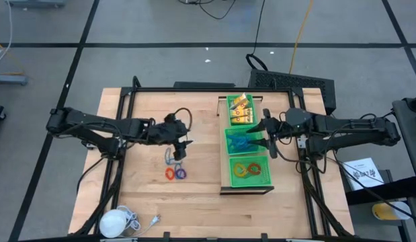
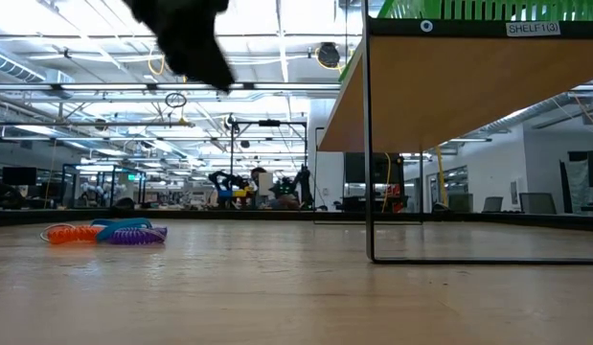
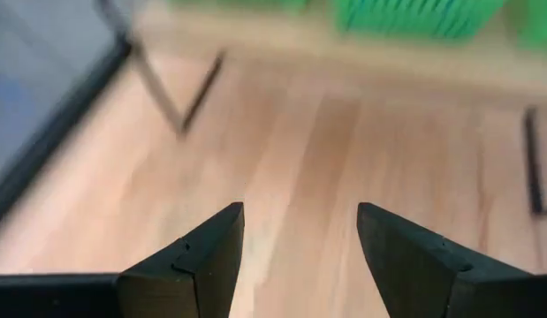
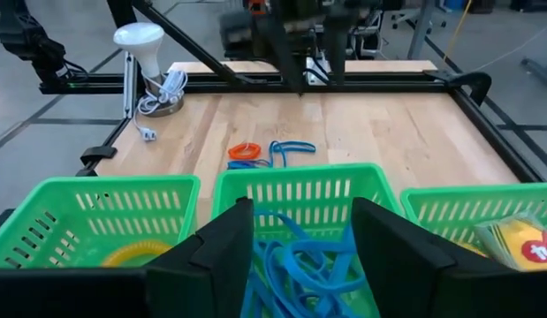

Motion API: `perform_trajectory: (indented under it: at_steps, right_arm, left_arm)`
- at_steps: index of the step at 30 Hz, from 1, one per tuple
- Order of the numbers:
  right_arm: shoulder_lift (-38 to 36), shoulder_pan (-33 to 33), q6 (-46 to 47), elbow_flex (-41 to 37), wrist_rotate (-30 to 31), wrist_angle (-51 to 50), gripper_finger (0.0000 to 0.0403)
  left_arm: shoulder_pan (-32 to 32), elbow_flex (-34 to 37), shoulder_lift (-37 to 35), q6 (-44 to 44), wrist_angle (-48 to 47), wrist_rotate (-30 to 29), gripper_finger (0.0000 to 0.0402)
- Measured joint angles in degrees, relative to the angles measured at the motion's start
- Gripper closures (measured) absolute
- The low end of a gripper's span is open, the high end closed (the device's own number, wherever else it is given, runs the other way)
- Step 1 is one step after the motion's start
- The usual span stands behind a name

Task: Pick & Place Office Desk Supplies
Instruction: Put the blue rubber band into the middle green bin

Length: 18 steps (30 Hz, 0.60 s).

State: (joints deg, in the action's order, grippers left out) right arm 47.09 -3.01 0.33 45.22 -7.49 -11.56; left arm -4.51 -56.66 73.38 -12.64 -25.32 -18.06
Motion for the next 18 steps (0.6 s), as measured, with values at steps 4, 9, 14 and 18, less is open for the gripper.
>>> perform_trajectory:
  at_steps: [4,9,14,18]
  right_arm:
    - [0.0,0.0,-1.5,0.0,0.0,0.2,0.0226]
    - [0.0,0.0,-2.7,0.0,0.0,0.2,0.0225]
    - [0.0,0.0,-3.0,0.0,0.0,0.6,0.0228]
    - [0.0,0.0,-3.0,0.0,0.0,0.5,0.0231]
  left_arm:
    - [0.0,0.1,1.0,-12.2,-13.0,0.1,0.0169]
    - [-1.0,0.1,2.7,-21.9,-21.4,0.0,0.0169]
    - [-3.1,0.3,6.5,-20.6,-20.6,3.2,0.0169]
    - [-4.0,1.2,11.1,-18.9,-20.1,6.6,0.0169]
